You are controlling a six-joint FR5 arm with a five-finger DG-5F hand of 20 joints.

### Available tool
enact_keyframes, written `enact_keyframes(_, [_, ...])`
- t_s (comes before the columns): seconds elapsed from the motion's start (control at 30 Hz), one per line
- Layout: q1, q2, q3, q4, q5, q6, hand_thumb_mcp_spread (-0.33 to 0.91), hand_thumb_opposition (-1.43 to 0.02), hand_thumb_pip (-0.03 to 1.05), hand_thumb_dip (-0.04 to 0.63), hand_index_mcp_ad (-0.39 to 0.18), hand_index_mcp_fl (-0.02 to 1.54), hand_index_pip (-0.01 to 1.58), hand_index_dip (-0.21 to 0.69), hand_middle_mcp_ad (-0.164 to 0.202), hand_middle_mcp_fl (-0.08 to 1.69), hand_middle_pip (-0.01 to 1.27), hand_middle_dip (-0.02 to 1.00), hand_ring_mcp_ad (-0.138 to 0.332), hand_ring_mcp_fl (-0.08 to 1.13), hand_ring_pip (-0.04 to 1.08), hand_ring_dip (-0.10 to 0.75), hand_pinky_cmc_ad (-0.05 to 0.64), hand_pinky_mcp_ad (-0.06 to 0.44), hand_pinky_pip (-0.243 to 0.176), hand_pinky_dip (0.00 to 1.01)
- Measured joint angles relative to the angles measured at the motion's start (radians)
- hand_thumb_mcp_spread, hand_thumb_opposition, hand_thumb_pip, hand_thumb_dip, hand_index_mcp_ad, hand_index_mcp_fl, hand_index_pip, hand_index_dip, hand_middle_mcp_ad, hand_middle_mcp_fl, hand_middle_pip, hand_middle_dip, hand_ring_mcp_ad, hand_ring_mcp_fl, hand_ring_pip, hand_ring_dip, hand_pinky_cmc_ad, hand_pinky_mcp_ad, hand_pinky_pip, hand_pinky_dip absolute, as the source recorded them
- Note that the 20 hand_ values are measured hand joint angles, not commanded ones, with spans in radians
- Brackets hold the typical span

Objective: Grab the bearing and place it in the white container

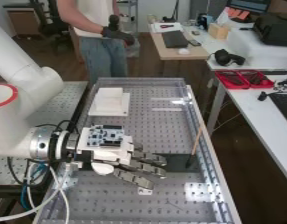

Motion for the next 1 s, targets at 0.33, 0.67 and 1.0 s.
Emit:
enact_keyframes(0.33, [-0.001,0.000,-0.003,0.007,-0.001,0.004,0.42,-0.92,0.66,0.300,-0.101,0.13,1.50,0.173,0.033,0.00,0.13,0.14,0.145,0.00,0.08,0.042,0.367,0.248,-0.091,0.18])
enact_keyframes(0.67, [-0.001,0.001,-0.002,0.016,-0.005,0.013,0.41,-0.96,0.65,0.298,-0.099,0.21,1.49,0.138,0.037,0.00,0.13,0.14,0.145,0.00,0.08,0.042,0.367,0.251,-0.091,0.18])
enact_keyframes(1.0, [0.000,-0.003,0.004,0.019,-0.004,0.018,0.44,-0.96,0.61,0.304,-0.099,0.26,1.49,0.138,0.033,0.00,0.13,0.14,0.145,0.00,0.09,0.049,0.367,0.248,-0.091,0.18])
